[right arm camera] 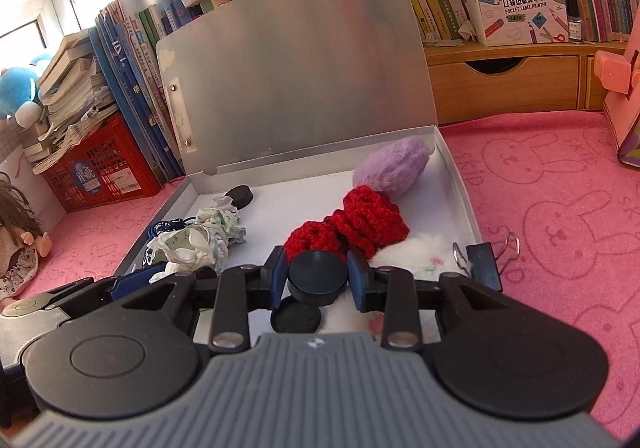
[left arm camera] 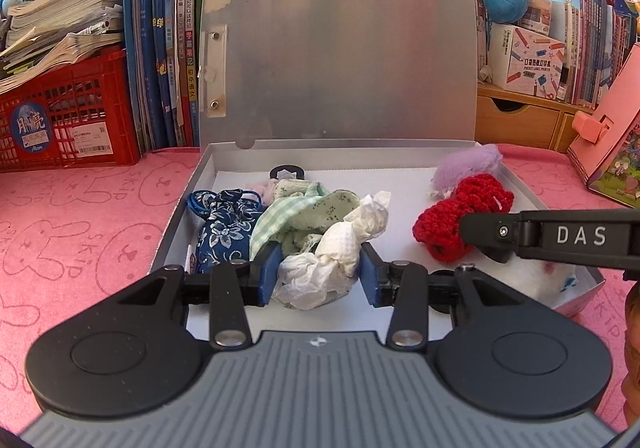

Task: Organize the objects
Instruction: 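Carry the tissue with the left gripper while the right gripper carries the black lid into the box, then open the left gripper to drop the tissue while the right gripper releases the lid in the box, then withdraw both grippers and reach the left gripper to the folded white paper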

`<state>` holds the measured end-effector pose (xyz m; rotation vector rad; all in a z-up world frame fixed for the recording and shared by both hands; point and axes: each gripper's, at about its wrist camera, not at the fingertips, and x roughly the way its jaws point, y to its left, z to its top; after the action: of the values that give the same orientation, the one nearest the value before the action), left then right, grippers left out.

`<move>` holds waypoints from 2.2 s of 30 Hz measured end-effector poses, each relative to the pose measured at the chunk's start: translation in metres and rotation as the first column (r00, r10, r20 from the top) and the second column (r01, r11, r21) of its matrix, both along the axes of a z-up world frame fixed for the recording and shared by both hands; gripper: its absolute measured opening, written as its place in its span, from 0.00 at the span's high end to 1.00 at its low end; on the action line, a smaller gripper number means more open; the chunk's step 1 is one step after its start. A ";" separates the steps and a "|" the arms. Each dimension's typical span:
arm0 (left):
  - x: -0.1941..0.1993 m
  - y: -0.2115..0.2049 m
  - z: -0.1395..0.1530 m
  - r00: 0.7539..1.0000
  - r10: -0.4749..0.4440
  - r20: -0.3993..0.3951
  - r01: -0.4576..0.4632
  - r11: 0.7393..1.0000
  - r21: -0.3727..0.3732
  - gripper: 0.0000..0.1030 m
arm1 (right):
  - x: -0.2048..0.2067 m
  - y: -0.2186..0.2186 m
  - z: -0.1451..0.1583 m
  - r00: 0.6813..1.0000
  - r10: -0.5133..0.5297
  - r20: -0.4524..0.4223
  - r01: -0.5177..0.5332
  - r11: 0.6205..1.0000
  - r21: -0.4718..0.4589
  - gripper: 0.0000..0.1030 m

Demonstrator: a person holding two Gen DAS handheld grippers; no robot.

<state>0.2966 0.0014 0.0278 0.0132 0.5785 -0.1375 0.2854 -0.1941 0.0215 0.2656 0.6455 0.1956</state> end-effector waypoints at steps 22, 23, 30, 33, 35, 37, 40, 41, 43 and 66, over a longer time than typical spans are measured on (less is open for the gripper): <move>0.005 -0.002 -0.008 1.000 0.010 -0.023 -0.009 0.999 0.045 0.52 | 0.001 0.003 -0.006 0.999 0.009 0.042 -0.007 0.999 -0.034 0.45; 0.004 -0.002 -0.007 1.000 0.008 -0.021 -0.007 0.999 0.046 0.51 | 0.000 0.003 -0.005 0.999 0.008 0.046 -0.006 0.999 -0.034 0.45; -0.010 -0.001 0.006 1.000 0.011 -0.007 -0.010 0.999 0.044 0.37 | -0.013 0.000 0.007 0.997 0.009 0.076 -0.007 1.000 -0.026 0.40; -0.017 0.000 0.013 1.000 0.004 0.005 -0.004 0.999 0.047 0.34 | -0.021 0.000 0.013 0.996 0.012 0.090 -0.009 1.000 -0.027 0.39; -0.024 0.001 0.018 1.000 0.001 0.012 -0.001 0.999 0.048 0.31 | -0.027 0.000 0.018 0.995 0.016 0.102 -0.012 0.999 -0.032 0.39; -0.031 0.002 0.023 1.000 -0.002 0.019 0.001 0.999 0.049 0.29 | -0.033 0.001 0.022 0.993 0.023 0.113 -0.019 0.999 -0.040 0.38; -0.041 0.003 0.028 1.000 -0.007 0.030 0.005 0.998 0.055 0.27 | -0.043 0.001 0.028 0.991 0.036 0.130 -0.030 0.998 -0.052 0.37; -0.045 0.004 0.030 0.999 -0.007 0.033 0.005 0.998 0.058 0.26 | -0.047 0.002 0.029 0.990 0.041 0.134 -0.034 0.998 -0.054 0.37; -0.051 0.006 0.032 0.999 -0.009 0.036 0.007 0.998 0.061 0.26 | -0.054 0.002 0.033 0.989 0.049 0.143 -0.041 0.997 -0.058 0.37; -0.140 0.094 0.013 0.997 0.073 0.037 -0.074 0.997 0.030 0.09 | -0.149 0.050 0.007 0.934 0.338 0.113 -0.315 0.931 -0.185 0.15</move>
<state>0.1567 0.0953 0.0412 0.0247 0.5444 -0.0569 0.1369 -0.1445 0.0285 -0.0183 0.5559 0.4766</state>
